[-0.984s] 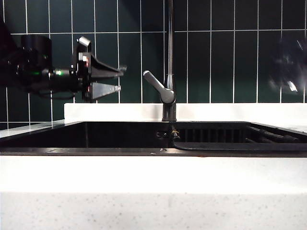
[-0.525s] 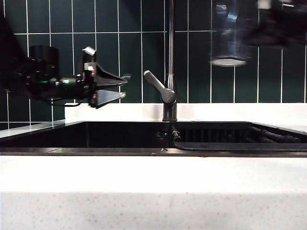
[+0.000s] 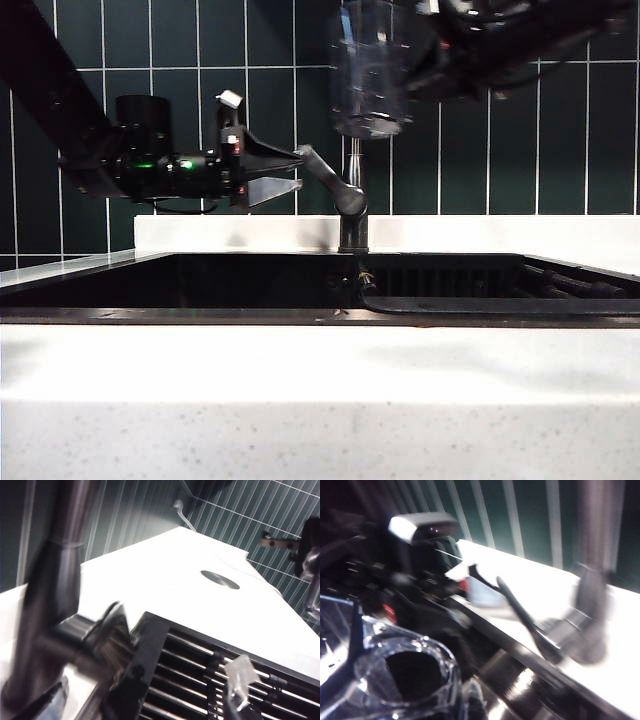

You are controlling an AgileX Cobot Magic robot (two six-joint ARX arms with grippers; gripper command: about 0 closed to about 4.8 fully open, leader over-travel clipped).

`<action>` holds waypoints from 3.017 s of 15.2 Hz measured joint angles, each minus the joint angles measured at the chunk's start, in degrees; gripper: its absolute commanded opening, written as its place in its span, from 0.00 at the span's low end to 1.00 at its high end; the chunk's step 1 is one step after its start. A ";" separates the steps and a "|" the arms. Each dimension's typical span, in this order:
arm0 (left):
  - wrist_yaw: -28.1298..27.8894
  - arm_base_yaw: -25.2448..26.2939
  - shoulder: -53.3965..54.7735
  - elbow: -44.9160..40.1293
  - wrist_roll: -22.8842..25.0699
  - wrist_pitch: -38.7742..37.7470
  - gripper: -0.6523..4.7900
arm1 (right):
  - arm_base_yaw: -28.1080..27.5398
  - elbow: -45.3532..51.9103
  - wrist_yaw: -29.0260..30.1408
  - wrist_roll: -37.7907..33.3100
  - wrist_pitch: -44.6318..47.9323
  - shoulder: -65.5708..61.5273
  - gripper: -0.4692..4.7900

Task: Pick up the mug next to the sink, go to the faucet to get some water, pour the water into the sink, and finally put the mug back to its place.

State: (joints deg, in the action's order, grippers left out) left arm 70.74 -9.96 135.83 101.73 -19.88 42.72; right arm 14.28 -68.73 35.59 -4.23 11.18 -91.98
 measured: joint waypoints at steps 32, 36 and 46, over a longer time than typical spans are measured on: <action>5.46 -2.25 1.14 5.64 7.28 -0.13 0.79 | 2.62 -15.12 -0.04 -2.80 -0.79 -6.93 0.08; 8.24 -2.47 1.14 5.64 7.23 -0.15 0.79 | 2.60 -15.10 -0.07 -2.78 -0.79 -6.93 0.08; -5.42 -2.95 1.09 5.53 11.23 -4.42 0.79 | 2.64 -15.10 -0.09 -2.60 -2.14 -6.97 0.08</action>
State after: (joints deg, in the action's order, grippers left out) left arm 65.32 -12.91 136.92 107.26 -8.64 38.30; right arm 16.93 -83.83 35.51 -6.83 9.04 -98.96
